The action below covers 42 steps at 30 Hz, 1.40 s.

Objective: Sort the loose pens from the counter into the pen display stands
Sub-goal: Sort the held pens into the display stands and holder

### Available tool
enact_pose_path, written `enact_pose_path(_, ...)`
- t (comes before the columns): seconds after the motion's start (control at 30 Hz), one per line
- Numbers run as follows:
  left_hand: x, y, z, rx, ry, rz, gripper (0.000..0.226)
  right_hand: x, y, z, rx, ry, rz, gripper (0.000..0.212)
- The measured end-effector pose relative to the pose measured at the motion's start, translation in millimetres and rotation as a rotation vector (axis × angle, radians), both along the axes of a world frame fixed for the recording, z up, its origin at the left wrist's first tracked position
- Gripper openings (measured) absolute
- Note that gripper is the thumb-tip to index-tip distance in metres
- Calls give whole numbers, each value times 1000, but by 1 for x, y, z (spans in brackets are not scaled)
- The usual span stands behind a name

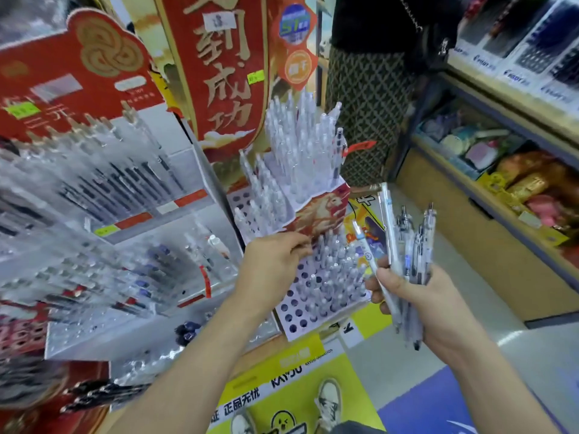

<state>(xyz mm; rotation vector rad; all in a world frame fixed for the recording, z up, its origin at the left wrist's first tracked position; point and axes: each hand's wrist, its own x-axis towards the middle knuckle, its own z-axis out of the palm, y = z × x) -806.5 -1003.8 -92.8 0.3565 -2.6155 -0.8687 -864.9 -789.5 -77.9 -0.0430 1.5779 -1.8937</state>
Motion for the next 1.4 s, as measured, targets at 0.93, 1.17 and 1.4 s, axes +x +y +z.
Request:
enact_pose_path(0.93,-27,1,-13,-278,-443,-138,16,-7,-19,-7,-38,-108,-20,40)
enact_pose_path(1.17,-4,15,43,746,-114,98,21,-3,-22,-5,-55,-125,-6,42)
enact_pose_path(1.4,2,16,60,915,-38,100,18,2,-27,-5,-35,-113,66,34)
